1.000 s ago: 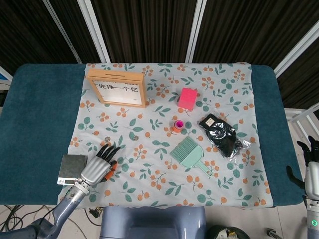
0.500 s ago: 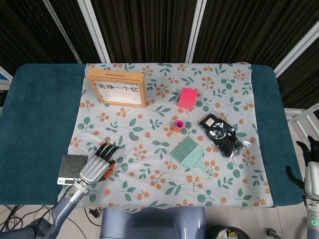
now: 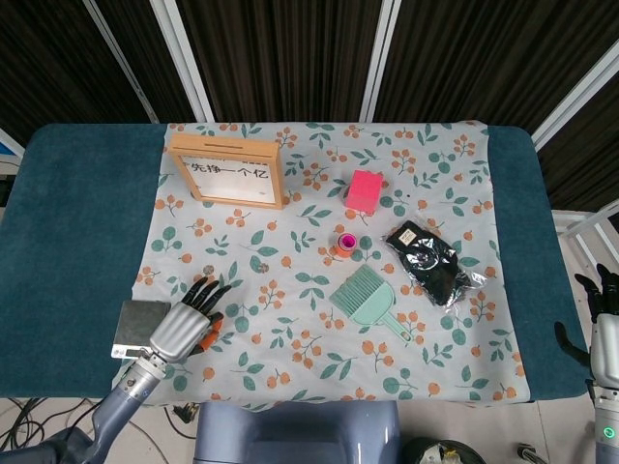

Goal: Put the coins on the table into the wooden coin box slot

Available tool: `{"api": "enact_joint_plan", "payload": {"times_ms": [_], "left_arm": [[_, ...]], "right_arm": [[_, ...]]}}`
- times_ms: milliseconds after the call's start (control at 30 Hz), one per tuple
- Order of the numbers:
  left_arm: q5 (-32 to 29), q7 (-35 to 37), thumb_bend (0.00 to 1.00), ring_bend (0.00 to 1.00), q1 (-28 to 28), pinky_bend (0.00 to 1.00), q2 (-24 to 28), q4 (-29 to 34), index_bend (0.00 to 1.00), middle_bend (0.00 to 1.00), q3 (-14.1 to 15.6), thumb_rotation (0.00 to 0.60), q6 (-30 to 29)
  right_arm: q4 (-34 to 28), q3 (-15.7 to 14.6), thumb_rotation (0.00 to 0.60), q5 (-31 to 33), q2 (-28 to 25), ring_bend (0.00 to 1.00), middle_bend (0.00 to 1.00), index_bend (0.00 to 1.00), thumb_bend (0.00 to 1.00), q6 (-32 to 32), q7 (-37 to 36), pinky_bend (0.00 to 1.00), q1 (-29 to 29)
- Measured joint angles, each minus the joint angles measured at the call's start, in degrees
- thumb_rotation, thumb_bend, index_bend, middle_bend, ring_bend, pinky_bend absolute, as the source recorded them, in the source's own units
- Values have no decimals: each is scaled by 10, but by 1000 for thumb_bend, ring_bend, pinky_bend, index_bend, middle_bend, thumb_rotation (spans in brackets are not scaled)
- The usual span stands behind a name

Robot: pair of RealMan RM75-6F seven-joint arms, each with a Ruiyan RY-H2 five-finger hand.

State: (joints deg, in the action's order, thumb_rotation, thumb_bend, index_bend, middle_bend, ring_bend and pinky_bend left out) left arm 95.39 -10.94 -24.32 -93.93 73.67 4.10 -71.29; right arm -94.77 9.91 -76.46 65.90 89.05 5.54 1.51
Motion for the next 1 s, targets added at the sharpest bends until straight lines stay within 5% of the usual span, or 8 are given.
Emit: {"api": "enact_joint_plan", "payload": {"times_ms": [500,733,1000], "left_arm": [[-1,3,607,0,2,0,57,76,654,87,-2,600,-7],[-21,-2,610,0,-35,0,87,95,671,110,-73,600,-3],[-74,6,602,0,-100,0,196,182,676,125,-166,600,59]], "right_arm": [[-2,1,600,2,-1,12,46,202,394,2,2,0,-1],[-1,0,600,1,0,12,46,202,394,1,2,0,0],[-1,0,600,1,3,12,46,202,394,1,3,0,0]]}}
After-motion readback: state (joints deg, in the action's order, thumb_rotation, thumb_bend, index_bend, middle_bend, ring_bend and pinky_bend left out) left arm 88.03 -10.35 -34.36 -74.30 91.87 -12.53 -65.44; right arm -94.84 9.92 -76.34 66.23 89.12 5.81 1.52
